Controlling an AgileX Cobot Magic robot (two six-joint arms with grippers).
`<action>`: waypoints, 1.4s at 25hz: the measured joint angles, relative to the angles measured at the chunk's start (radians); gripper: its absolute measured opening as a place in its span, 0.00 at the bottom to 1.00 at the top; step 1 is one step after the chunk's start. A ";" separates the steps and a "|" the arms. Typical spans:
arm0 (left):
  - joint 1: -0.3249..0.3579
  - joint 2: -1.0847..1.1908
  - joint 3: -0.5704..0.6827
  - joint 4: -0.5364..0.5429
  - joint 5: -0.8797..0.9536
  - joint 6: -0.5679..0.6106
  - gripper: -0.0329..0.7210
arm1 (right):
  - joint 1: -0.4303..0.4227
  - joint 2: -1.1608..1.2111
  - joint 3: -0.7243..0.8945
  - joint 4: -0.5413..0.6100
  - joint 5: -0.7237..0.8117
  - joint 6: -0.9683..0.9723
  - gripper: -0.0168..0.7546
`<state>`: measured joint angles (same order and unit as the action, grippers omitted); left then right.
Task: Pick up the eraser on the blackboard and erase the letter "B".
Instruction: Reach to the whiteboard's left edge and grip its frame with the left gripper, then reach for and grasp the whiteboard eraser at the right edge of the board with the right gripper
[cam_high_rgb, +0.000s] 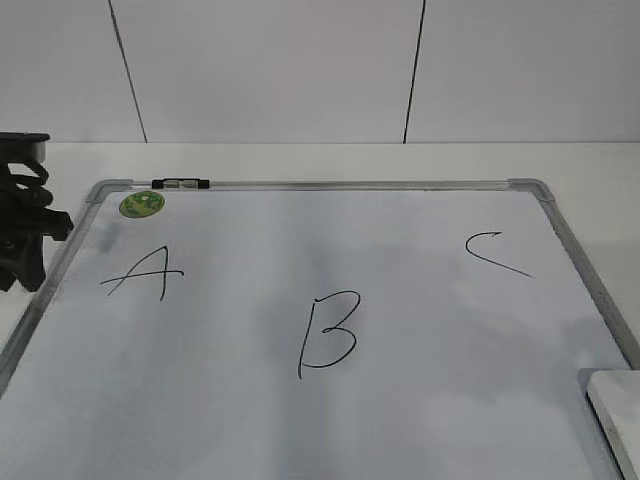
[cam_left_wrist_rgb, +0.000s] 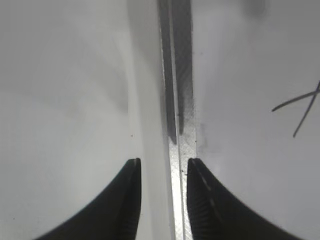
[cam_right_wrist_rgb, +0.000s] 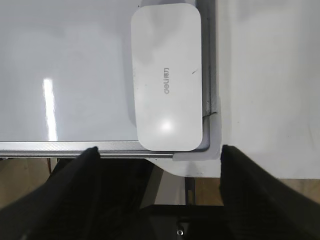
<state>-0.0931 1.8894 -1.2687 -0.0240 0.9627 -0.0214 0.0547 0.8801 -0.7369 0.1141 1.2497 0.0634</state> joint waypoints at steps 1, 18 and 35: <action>0.000 0.008 0.000 0.000 -0.004 0.000 0.36 | 0.000 0.000 0.000 0.000 0.000 0.000 0.76; 0.000 0.082 -0.011 -0.027 -0.033 0.000 0.35 | 0.000 0.000 0.000 0.000 0.000 0.000 0.76; 0.000 0.082 -0.011 -0.038 -0.034 -0.014 0.07 | 0.000 0.005 0.000 0.002 0.000 0.016 0.81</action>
<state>-0.0931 1.9711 -1.2799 -0.0618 0.9289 -0.0358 0.0547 0.8848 -0.7369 0.1159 1.2497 0.0795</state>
